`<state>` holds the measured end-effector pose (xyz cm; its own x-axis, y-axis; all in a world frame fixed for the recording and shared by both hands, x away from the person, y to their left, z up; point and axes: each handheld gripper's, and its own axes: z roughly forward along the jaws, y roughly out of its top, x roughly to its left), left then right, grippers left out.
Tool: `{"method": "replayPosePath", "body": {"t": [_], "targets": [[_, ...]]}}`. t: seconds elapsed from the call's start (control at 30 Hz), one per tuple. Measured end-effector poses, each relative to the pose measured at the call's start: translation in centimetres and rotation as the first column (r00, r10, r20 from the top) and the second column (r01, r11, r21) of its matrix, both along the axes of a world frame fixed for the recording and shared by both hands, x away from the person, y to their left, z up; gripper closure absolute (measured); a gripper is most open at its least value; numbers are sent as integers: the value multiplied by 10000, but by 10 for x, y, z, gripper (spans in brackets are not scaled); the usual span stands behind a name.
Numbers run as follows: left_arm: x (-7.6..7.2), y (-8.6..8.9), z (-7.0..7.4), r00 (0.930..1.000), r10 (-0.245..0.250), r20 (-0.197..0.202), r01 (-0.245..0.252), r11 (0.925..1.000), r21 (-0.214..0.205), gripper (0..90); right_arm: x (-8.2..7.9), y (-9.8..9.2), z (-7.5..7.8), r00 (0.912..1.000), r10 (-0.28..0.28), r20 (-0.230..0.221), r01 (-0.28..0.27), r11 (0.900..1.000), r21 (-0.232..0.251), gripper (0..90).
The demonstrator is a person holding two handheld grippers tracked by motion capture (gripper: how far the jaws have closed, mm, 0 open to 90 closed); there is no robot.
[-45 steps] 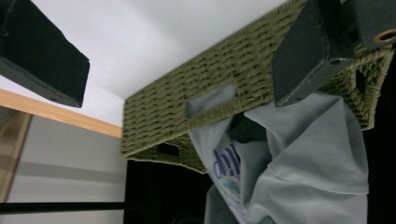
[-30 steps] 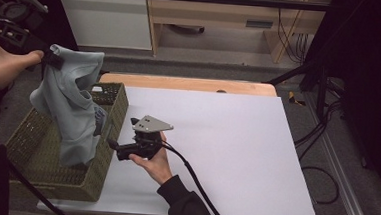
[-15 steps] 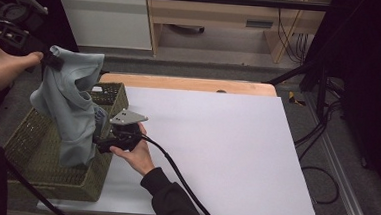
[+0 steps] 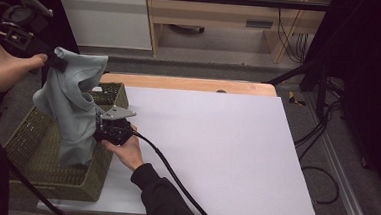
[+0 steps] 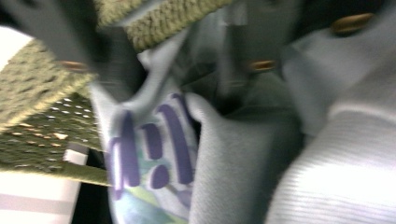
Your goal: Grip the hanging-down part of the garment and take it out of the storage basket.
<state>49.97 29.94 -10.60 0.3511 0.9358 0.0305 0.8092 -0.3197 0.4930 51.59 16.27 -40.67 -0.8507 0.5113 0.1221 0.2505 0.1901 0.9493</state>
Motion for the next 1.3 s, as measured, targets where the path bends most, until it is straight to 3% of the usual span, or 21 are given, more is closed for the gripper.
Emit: {"method": "replayPosePath", "body": {"t": [0.03,0.13,0.33,0.53,0.73,0.9,0.93,1.1,1.3], "targets": [[0,1,0,10000,35,24,-35,10000,30,819,1,-2,1,10000,5,-70,-5,10000,-42,848],[-1,2,1,10000,60,28,-60,10000,6,819,0,-5,4,9999,102,-40,-103,9999,-109,873],[-2,9,2,9997,181,139,-180,9998,-74,819,-7,-25,19,9991,379,197,-381,9992,115,881],[-4,14,4,9993,324,207,-322,9994,-101,819,-17,-67,52,9953,341,901,-402,9970,661,883],[-3,14,2,9991,376,210,-374,9993,-78,819,-26,-98,77,9924,74,1229,-201,9945,1023,884],[-2,11,1,9993,295,210,-293,9995,-84,819,-38,-123,108,9828,-207,1835,-24,9922,1246,885],[-2,11,1,9993,295,210,-293,9995,-84,819,-38,-123,108,9828,-207,1835,-24,9922,1246,885],[-2,7,1,9996,192,220,-190,9998,-115,819,-46,-141,137,9676,-688,2427,298,9865,1610,885],[-1,1,1,9997,60,226,-58,9999,-106,819,-51,-148,150,9612,-795,2641,356,9853,1669,884]]}}
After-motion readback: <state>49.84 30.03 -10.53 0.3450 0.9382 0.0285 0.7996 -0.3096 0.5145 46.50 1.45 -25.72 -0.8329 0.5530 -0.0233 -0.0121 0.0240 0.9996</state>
